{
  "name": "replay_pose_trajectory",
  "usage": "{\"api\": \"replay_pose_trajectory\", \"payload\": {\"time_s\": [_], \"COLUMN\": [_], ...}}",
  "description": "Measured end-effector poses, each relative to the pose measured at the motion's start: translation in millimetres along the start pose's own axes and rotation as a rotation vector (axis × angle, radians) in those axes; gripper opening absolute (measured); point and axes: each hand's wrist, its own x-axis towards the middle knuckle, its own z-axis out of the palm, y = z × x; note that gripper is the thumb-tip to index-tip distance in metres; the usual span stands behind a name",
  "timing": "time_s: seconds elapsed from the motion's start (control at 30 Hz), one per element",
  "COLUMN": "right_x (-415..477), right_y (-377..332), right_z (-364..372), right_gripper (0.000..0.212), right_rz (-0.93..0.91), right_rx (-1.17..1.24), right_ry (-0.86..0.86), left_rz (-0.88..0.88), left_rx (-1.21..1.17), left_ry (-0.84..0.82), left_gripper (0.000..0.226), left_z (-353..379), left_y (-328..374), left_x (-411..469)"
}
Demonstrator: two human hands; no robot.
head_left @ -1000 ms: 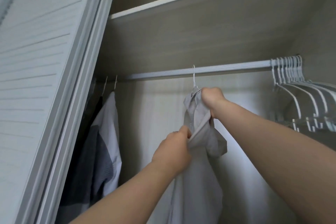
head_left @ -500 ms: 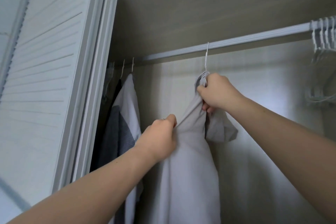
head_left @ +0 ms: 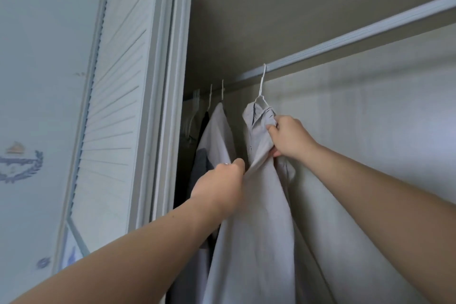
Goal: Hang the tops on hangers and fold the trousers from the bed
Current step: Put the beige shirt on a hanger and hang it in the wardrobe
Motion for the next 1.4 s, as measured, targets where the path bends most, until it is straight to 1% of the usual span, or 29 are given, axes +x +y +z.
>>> {"api": "replay_pose_trajectory", "payload": {"time_s": [0.1, 0.17, 0.37, 0.43, 0.5, 0.6, 0.63, 0.7, 0.8, 0.93, 1.0, 1.03, 1.1, 1.23, 1.4], "right_x": [19, 31, 65, 72, 75, 72, 69, 59, 38, -8, -37, -53, -88, -164, -279], "right_y": [-4, -7, -11, -9, -4, 5, 7, 10, 12, 6, -2, -8, -24, -69, -139], "right_z": [32, 53, 108, 119, 128, 133, 132, 128, 122, 114, 109, 108, 107, 110, 120], "right_gripper": [0.028, 0.023, 0.028, 0.033, 0.030, 0.029, 0.030, 0.040, 0.045, 0.065, 0.069, 0.069, 0.069, 0.072, 0.072], "right_rz": [-0.040, -0.079, -0.039, -0.035, -0.028, -0.074, -0.094, -0.116, -0.147, -0.270, -0.316, -0.344, -0.412, -0.457, -0.513], "right_rx": [0.000, -0.010, 0.058, 0.090, 0.119, 0.181, 0.195, 0.189, 0.204, 0.152, 0.131, 0.111, 0.087, 0.139, 0.216], "right_ry": [-0.018, -0.033, -0.067, -0.073, -0.083, -0.073, -0.071, -0.048, 0.011, 0.030, 0.033, 0.034, 0.026, -0.090, -0.200], "left_rz": [-0.060, -0.100, -0.172, -0.188, -0.208, -0.228, -0.228, -0.210, -0.089, 0.150, 0.213, 0.214, 0.171, 0.016, -0.209], "left_rx": [0.047, 0.071, 0.115, 0.127, 0.137, 0.147, 0.156, 0.187, 0.266, 0.442, 0.483, 0.478, 0.472, 0.448, 0.423], "left_ry": [-0.031, -0.048, -0.079, -0.082, -0.090, -0.102, -0.107, -0.113, -0.066, 0.049, 0.094, 0.109, 0.124, 0.113, 0.055], "left_gripper": [0.011, 0.012, 0.020, 0.025, 0.025, 0.020, 0.019, 0.020, 0.024, 0.028, 0.037, 0.041, 0.049, 0.063, 0.071], "left_z": [6, 12, 26, 26, 25, 26, 26, 25, 17, -12, -31, -40, -57, -93, -137], "left_y": [-8, -11, -26, -32, -37, -41, -42, -42, -41, -41, -46, -50, -62, -90, -120], "left_x": [7, 11, 31, 37, 39, 34, 31, 23, 5, -39, -69, -87, -123, -208, -352]}}
